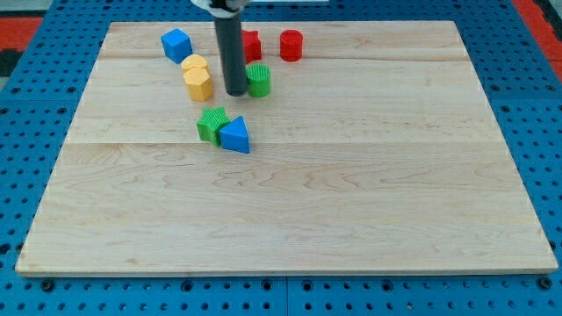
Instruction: Move the blue triangle to left of blue cube
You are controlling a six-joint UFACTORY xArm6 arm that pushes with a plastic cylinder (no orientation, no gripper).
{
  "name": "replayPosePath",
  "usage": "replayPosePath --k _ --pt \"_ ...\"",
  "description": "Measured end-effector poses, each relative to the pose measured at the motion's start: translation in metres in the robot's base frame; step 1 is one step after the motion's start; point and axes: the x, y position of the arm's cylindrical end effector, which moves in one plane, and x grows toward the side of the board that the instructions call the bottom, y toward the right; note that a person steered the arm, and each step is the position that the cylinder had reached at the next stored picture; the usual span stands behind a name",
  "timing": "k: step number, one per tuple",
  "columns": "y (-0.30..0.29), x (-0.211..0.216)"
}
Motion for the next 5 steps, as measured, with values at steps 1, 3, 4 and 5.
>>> replayPosePath --k 1,3,4,5 --pt "0.051 0.037" --pt "-0.064 0.092" --pt "-0.125 0.097" --pt "-0.114 0.137"
